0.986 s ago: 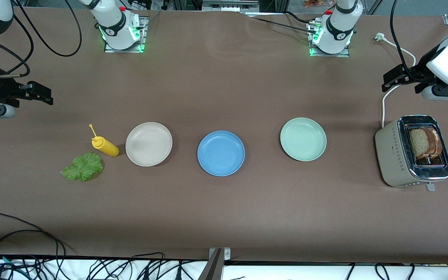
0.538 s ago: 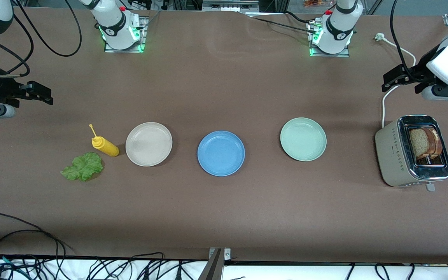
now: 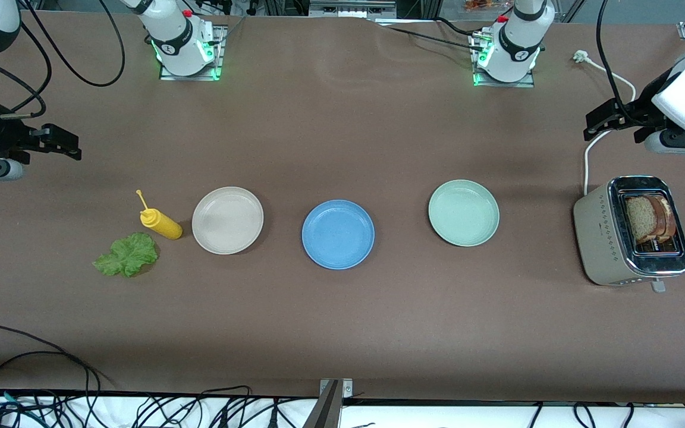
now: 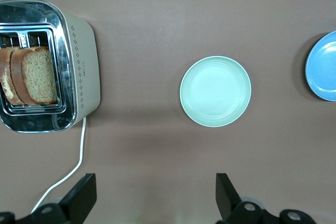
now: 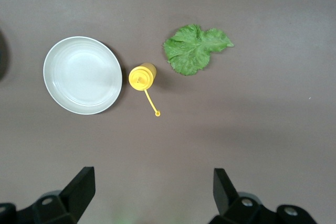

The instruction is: Make sandwich in blue plate with both arms

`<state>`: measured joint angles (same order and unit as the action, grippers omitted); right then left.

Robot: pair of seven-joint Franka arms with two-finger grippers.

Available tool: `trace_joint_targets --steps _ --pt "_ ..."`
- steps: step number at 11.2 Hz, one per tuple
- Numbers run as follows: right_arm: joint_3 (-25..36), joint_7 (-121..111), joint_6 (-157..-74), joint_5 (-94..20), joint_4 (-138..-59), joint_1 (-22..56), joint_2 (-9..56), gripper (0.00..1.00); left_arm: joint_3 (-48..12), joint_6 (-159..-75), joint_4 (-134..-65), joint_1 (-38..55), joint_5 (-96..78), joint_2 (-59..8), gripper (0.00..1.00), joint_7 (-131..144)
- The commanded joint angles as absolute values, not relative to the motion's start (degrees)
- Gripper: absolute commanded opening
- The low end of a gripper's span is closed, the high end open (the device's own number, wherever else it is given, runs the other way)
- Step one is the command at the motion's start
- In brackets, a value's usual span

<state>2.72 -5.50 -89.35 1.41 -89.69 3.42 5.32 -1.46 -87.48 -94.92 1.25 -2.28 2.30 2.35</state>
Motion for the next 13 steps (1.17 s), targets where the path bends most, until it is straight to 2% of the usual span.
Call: trace_joint_targets --steps 1,13 --pt "2.6 -5.7 -88.7 1.8 -90.1 3.5 4.5 1.0 -2.0 -87.6 -94.0 1.5 -0.7 1.7 1.0 2.0" --pt "2.5 -5.7 -88.8 1.8 -90.1 3.5 4.6 1.0 -1.4 -87.7 -93.8 1.3 -0.7 0.6 1.0 3.2"
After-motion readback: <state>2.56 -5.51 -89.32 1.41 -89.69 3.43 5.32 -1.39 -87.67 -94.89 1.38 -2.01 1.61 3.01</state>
